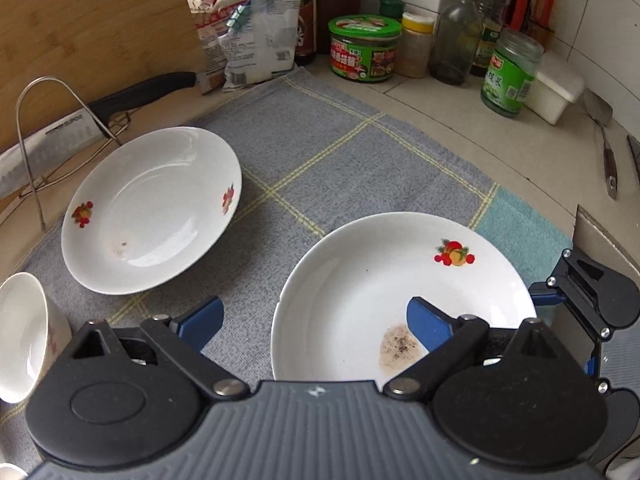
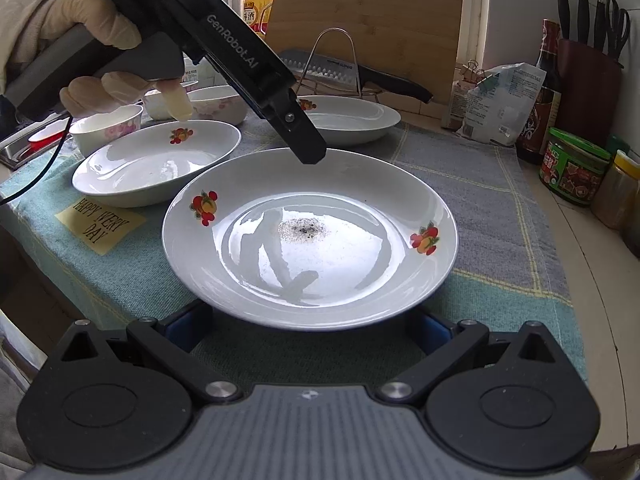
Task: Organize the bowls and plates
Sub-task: 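Close the left gripper on the rim of the brown-stained plate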
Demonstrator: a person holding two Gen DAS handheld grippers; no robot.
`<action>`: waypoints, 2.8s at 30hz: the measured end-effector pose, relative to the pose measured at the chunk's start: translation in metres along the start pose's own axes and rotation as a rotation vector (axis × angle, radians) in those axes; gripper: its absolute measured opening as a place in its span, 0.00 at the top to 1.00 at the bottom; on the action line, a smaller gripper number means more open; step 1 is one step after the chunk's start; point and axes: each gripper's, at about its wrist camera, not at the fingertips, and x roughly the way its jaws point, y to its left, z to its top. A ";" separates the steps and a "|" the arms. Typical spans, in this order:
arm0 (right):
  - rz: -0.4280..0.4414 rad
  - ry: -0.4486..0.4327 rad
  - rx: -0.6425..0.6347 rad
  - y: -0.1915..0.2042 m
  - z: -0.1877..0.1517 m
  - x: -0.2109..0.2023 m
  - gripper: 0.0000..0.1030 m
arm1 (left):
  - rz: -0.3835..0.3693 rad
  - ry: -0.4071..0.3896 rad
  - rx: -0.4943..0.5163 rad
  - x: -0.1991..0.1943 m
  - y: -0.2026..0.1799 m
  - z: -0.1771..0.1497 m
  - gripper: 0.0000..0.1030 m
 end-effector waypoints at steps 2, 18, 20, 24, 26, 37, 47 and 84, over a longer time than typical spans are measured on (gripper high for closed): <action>-0.010 0.010 0.008 0.001 0.002 0.000 0.00 | -0.034 0.035 -0.003 0.008 0.006 0.005 0.08; -0.011 0.019 0.009 -0.001 0.006 0.002 0.00 | -0.183 0.192 0.056 0.038 0.014 0.021 0.32; -0.004 0.022 0.002 -0.001 0.006 0.003 0.00 | -0.190 0.211 0.054 0.041 0.016 0.023 0.32; 0.003 0.030 -0.005 -0.002 0.008 0.005 0.00 | -0.214 0.231 0.055 0.044 0.018 0.024 0.41; 0.006 0.036 -0.007 -0.002 0.009 0.005 0.00 | -0.217 0.239 0.069 0.046 0.017 0.024 0.44; 0.003 0.056 -0.001 -0.003 0.014 0.008 0.00 | -0.224 0.252 0.101 0.049 0.016 0.025 0.45; -0.013 0.070 0.007 0.000 0.014 0.007 0.00 | -0.210 0.252 0.130 0.046 0.012 0.023 0.45; -0.101 0.058 0.008 -0.044 0.042 0.006 0.00 | -0.201 0.132 0.161 0.050 0.008 0.081 0.45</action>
